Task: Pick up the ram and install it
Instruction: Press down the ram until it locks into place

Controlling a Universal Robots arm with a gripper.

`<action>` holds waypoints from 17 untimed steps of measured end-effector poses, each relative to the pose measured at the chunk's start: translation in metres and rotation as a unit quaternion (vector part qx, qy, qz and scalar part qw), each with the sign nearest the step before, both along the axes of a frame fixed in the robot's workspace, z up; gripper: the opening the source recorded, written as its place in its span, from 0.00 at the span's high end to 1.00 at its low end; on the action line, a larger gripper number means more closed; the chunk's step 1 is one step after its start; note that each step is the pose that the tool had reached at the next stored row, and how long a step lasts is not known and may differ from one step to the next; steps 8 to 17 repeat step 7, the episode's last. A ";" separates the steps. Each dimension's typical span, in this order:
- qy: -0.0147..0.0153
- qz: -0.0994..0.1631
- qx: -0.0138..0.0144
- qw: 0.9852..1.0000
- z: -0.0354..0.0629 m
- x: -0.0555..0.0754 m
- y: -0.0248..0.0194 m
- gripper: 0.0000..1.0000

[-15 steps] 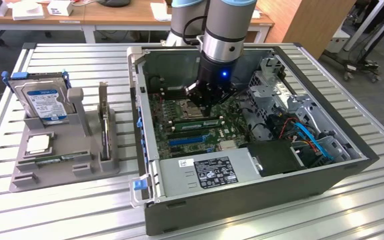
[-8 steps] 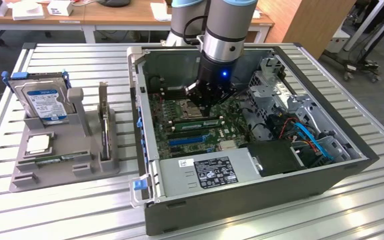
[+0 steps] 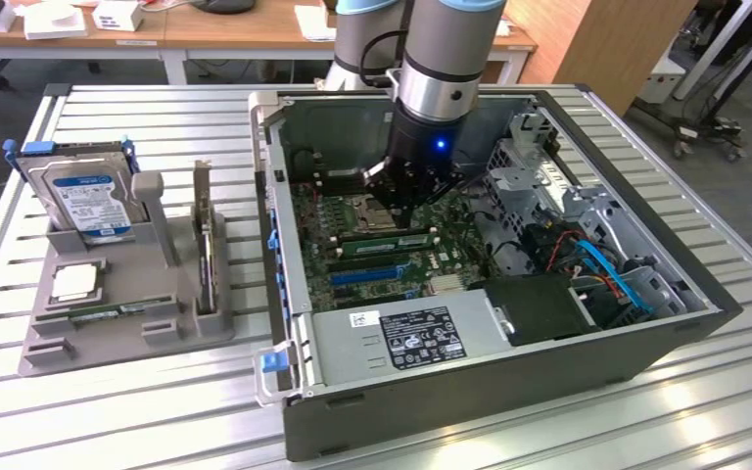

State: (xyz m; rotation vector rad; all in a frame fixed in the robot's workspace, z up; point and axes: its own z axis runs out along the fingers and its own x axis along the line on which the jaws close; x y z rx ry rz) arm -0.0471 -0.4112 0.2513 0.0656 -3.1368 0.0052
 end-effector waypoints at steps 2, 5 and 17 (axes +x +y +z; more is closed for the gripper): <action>0.000 0.000 0.000 1.000 0.0000 0.001 0.0001 0.91; 0.000 0.000 0.000 1.000 0.0000 0.001 0.0001 0.91; 0.000 0.000 0.000 1.000 0.0000 0.001 0.0001 0.91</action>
